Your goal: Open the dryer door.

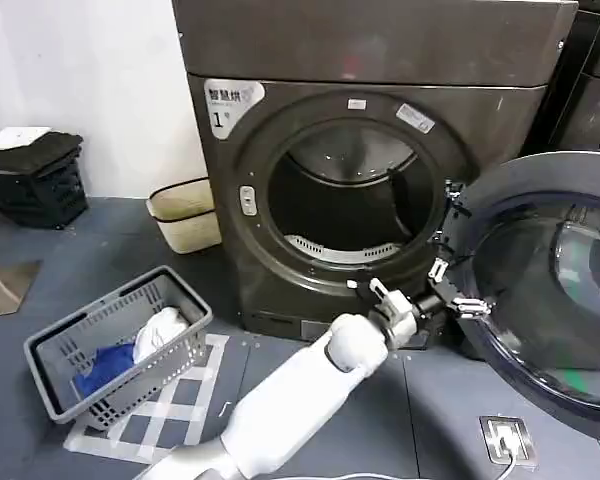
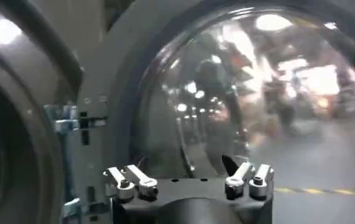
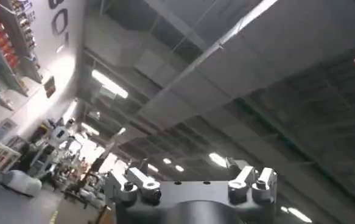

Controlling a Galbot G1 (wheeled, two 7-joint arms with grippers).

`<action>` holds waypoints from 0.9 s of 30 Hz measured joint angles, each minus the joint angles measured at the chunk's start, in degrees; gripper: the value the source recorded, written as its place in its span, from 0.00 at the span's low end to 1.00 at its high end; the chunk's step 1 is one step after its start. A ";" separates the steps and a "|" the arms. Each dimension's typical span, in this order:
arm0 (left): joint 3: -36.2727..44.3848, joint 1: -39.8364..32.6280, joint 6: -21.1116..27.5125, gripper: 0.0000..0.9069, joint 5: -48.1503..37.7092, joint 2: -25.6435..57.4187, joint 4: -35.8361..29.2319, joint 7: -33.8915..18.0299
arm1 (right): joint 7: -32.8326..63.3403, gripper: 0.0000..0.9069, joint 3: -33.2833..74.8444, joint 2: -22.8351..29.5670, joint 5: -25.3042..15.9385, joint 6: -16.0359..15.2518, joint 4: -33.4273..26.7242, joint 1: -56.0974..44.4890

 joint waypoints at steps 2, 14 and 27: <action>-0.64 -0.10 0.70 1.00 -0.45 0.00 0.01 -0.70 | 0.03 1.00 0.16 0.00 -0.02 0.26 -0.73 -0.25; -0.96 3.06 7.38 1.00 -1.40 0.00 -5.94 0.90 | -1.05 1.00 1.33 0.00 0.08 0.47 -6.98 -2.61; -3.49 11.84 12.71 1.00 -6.53 13.23 -27.12 2.67 | -2.99 1.00 -0.60 -6.27 1.33 -0.67 -12.15 -3.03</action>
